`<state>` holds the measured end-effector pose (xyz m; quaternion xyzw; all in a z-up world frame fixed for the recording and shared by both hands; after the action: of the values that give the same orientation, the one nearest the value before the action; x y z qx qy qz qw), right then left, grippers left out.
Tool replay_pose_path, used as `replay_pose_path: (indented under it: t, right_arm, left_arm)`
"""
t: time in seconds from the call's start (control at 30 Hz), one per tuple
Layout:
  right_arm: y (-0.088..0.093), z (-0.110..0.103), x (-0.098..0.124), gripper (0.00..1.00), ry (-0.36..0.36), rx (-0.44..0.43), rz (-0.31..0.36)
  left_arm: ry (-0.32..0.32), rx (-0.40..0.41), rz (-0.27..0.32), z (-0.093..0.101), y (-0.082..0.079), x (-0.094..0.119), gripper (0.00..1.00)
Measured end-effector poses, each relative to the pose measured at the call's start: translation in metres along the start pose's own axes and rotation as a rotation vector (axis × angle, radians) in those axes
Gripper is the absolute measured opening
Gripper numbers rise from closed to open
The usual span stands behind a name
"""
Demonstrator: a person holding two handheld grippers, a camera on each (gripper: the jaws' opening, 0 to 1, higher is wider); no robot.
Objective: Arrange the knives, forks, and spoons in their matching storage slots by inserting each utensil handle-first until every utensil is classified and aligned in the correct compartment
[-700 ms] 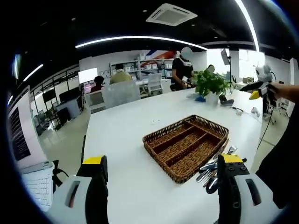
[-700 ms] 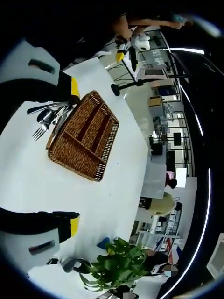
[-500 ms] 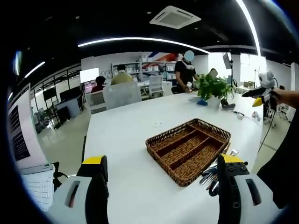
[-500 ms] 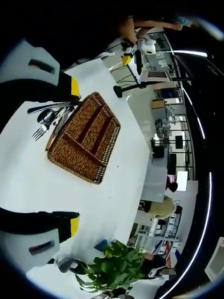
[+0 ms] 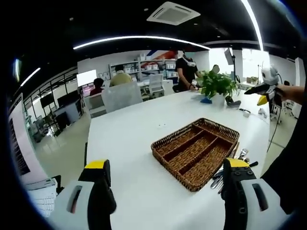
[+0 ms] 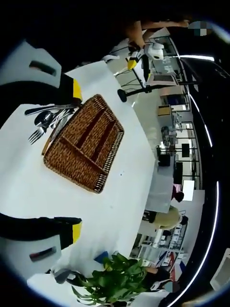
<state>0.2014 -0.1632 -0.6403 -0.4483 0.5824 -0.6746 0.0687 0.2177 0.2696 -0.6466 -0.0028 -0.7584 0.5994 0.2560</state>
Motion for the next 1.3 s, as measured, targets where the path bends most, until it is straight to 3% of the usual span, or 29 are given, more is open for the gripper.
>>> replay_pose_path:
  t: [0.27,0.5,0.8,0.93,1.3]
  right_arm:
    - [-0.002,-0.003,0.008,1.0,-0.003,0.023,0.004]
    - [-0.002,-0.008,0.018,1.0,0.014,0.042,0.011]
    - [-0.004,-0.012,0.022,1.0,0.02,0.07,0.009]
    - [0.0,-0.015,0.021,1.0,0.022,0.119,-0.04]
    - [-0.001,-0.021,0.021,0.98,-0.003,0.138,-0.019]
  left_arm:
    - [-0.019,0.012,0.002,-0.005,0.003,0.008,0.99]
    - [0.012,-0.02,-0.011,0.004,0.013,0.019,0.99]
    - [0.02,-0.054,0.012,0.016,0.008,0.026,0.99]
    - [0.022,-0.051,0.014,0.016,0.008,0.027,0.99]
    - [0.013,-0.042,0.008,0.014,0.011,0.032,0.99]
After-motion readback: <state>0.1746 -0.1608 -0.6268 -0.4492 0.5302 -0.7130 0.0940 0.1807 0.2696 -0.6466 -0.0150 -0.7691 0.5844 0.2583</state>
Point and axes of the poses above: the point that each gripper's makers call its tool centre point, and the gripper's own axes: x roughly backward along the fingers, z roughly to its right, y roughly out of its underside, the point moved 2 cm from there along x, roughly backward along the fingers, and after that the axes turned 12 degrees about -y, right-handed, at the moved point
